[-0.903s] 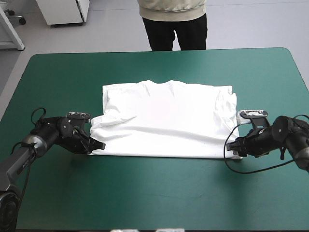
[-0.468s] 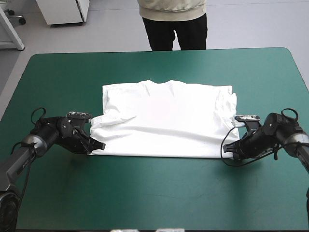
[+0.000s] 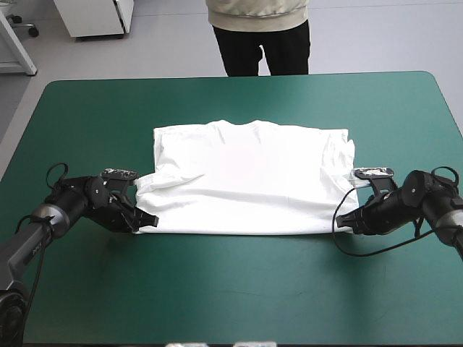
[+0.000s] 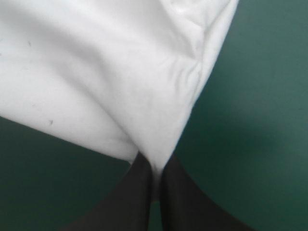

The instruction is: Fold the cloth

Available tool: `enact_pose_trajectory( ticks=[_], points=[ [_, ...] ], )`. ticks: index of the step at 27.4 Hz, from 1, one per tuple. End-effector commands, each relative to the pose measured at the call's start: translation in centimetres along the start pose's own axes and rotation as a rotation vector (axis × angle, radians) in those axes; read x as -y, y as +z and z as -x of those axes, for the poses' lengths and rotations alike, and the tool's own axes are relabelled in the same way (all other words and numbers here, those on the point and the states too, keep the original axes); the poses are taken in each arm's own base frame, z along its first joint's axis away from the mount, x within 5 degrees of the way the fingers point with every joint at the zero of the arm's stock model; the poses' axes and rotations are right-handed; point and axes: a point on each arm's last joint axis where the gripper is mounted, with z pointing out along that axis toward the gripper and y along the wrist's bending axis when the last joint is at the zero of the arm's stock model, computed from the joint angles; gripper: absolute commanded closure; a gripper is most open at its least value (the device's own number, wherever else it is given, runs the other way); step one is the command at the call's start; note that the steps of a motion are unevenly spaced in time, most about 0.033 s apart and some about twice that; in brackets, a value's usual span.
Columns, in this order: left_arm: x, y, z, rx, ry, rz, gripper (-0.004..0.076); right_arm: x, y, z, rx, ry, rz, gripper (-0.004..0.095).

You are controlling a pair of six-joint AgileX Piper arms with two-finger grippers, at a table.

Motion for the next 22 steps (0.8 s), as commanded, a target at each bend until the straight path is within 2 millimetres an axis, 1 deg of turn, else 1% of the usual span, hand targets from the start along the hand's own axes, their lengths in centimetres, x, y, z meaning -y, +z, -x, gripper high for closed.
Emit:
enact_pose_trajectory(
  ticks=[1, 5, 8, 10, 12, 15, 18, 19, 20, 21, 22],
  points=[
    [0.5, -2.3, 0.1, 0.069, 0.002, -0.005, 0.0733, -0.5, -2.3, -0.2, 0.061, -0.026, -0.015, 0.0916],
    [0.9, -4.0, -0.8, 0.067, 0.005, -0.005, 0.0733, -0.6, -2.3, -2.3, 0.011, -0.012, -0.026, 0.0916],
    [1.2, -5.8, -1.6, 0.097, 0.017, -0.005, 0.0733, -0.9, -2.2, -4.2, -0.008, -0.006, -0.024, 0.0916],
    [1.4, -7.2, -2.2, 0.116, 0.028, -0.002, 0.0733, -1.2, -2.8, -5.1, 0.018, 0.000, -0.028, 0.0916],
    [1.6, -8.5, -3.0, 0.143, 0.041, 0.010, 0.0733, -1.6, -4.0, -5.6, 0.071, -0.010, -0.034, 0.0925],
    [1.8, -10.3, -4.0, 0.194, 0.053, 0.026, 0.0733, -2.1, -6.0, -6.1, 0.161, -0.032, -0.047, 0.0925],
    [2.0, -11.5, -4.5, 0.248, 0.052, 0.035, 0.0733, -2.6, -7.5, -6.2, 0.184, -0.032, -0.043, 0.0925],
    [2.0, -11.8, -4.5, 0.265, 0.047, 0.036, 0.0733, -2.7, -7.9, -6.2, 0.186, -0.033, -0.041, 0.0925],
    [2.0, -12.1, -4.2, 0.298, 0.034, 0.042, 0.0733, -2.9, -8.8, -5.8, 0.202, -0.042, -0.041, 0.0925],
    [1.9, -12.2, -3.8, 0.322, 0.033, 0.046, 0.0733, -3.0, -9.3, -5.5, 0.223, -0.047, -0.045, 0.0925],
    [1.8, -12.2, -3.0, 0.380, 0.011, 0.051, 0.0733, -3.0, -10.2, -4.6, 0.277, -0.054, -0.055, 0.0925]
  ],
)
